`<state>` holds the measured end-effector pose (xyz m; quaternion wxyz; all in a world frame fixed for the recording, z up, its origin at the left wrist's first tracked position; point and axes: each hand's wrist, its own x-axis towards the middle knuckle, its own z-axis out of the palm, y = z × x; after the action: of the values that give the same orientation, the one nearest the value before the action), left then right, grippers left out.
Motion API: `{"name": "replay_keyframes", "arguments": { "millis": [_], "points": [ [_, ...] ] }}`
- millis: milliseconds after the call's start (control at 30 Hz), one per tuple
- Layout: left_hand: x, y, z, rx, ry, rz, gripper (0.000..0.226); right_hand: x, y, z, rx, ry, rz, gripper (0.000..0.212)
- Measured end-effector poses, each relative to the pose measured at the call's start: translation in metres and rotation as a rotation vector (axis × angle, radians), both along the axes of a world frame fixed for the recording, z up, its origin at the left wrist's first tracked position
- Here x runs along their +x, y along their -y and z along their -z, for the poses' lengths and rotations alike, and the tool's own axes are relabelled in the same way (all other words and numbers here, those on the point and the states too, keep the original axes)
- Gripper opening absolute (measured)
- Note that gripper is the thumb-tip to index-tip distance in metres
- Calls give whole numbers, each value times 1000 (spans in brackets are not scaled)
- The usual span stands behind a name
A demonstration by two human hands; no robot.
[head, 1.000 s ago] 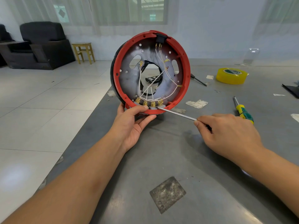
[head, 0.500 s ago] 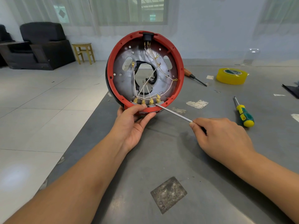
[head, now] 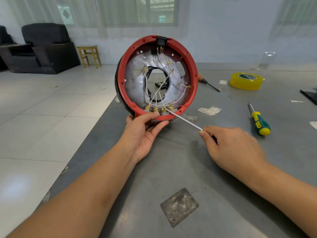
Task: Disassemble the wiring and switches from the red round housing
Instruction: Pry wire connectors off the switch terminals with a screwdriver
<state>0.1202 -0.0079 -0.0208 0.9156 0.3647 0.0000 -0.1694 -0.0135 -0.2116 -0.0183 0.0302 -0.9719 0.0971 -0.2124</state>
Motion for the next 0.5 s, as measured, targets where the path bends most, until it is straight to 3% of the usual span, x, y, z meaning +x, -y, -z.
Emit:
{"name": "replay_keyframes", "arguments": {
  "millis": [500],
  "points": [
    [-4, -8, -8, 122, 5, 99, 66, -3, 6, 1, -74, 59, -58, 39]
  ]
}}
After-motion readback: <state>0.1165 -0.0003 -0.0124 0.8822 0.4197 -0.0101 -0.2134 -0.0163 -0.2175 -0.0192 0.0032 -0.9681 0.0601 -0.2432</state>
